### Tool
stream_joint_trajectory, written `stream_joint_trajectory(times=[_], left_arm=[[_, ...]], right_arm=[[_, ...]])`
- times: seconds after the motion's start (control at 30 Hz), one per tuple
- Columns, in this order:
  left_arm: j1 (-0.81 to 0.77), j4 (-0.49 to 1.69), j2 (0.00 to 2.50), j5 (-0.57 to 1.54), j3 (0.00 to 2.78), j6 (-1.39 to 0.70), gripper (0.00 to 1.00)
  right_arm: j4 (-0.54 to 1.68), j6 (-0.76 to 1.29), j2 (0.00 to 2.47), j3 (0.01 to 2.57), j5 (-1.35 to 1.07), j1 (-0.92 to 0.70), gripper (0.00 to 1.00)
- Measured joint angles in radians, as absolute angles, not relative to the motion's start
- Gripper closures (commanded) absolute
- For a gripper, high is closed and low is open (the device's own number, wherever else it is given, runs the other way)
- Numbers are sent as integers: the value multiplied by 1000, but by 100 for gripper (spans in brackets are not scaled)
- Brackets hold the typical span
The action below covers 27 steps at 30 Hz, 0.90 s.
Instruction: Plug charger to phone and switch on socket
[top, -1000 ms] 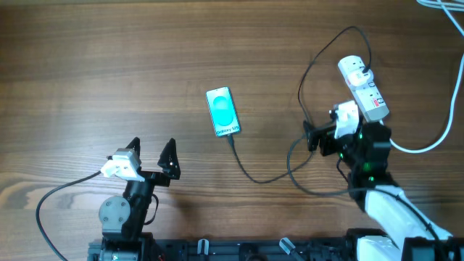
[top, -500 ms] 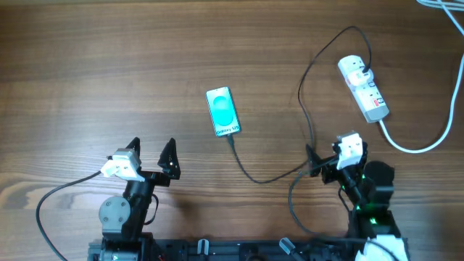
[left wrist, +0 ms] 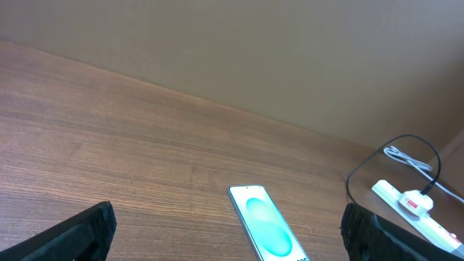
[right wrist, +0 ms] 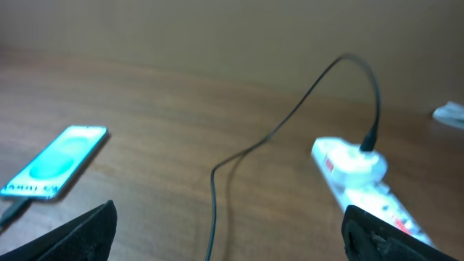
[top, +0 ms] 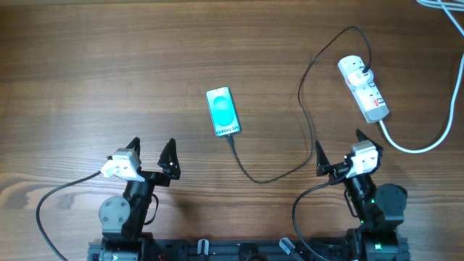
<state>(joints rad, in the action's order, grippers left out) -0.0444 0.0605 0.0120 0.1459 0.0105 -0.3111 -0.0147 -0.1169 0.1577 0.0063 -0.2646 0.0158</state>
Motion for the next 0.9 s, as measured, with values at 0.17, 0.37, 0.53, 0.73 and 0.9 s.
stream_joint_trajectory(times=[0.17, 0.37, 0.53, 0.73, 0.9], left_arm=[[-44, 60, 12, 146, 10, -311, 0], [-44, 60, 12, 146, 10, -311, 0], [-44, 60, 12, 146, 10, -311, 0], [-44, 61, 12, 146, 10, -311, 0], [-44, 60, 12, 146, 10, -311, 0]], right_arm=[[-13, -111, 23, 6, -234, 16, 0], [-7, -42, 18, 6, -167, 14, 0], [-7, -27, 18, 6, -162, 9, 0], [-7, -27, 18, 6, -162, 9, 0], [-7, -27, 18, 6, -162, 9, 0]])
